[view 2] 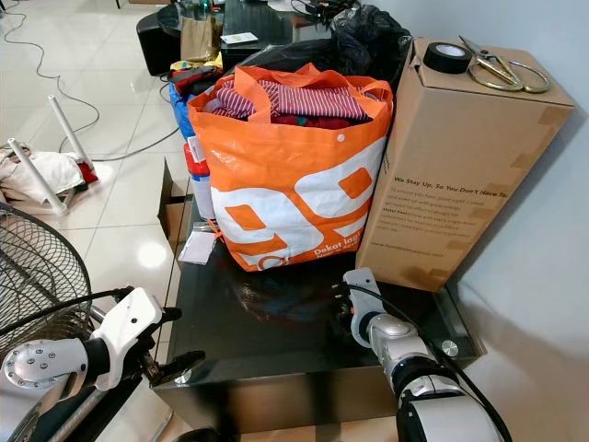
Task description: Hang keys on a hook
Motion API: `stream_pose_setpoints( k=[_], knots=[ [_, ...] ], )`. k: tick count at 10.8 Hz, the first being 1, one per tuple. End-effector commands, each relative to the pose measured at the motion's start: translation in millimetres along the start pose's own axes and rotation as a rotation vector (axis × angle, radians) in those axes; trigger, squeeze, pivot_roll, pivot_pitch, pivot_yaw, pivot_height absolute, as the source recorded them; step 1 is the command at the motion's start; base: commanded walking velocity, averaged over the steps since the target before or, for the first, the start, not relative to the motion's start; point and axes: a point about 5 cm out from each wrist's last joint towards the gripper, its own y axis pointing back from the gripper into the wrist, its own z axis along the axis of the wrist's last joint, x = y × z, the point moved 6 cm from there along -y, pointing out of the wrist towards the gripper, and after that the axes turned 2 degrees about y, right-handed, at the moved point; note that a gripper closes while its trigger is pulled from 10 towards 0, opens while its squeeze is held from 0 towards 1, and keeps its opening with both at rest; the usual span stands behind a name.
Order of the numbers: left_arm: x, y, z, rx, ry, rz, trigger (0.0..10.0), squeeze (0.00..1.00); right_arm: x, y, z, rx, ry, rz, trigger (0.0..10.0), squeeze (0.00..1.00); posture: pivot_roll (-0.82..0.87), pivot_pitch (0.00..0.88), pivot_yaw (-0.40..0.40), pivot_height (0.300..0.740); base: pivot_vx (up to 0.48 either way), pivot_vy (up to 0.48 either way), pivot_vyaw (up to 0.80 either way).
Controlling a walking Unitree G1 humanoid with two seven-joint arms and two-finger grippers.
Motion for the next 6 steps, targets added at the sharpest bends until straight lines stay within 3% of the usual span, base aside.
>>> stream_pose_setpoints(
  k=[1,6],
  knots=[
    [-3.0,0.8,2.3,0.001,-0.01,-0.016,10.0,0.0,-5.6,0.5,3.5,0.002,-0.012,-0.02,0.0,0.0,0.05,0.0,-0.003,0.74,0.0,0.0,0.0],
    [-2.0,2.9,2.7,0.006,-0.01,-0.016,10.0,0.0,-3.1,-1.1,1.8,0.005,-0.031,-0.038,0.0,0.0,0.06,0.0,0.001,0.74,0.0,0.0,0.0]
  ],
)
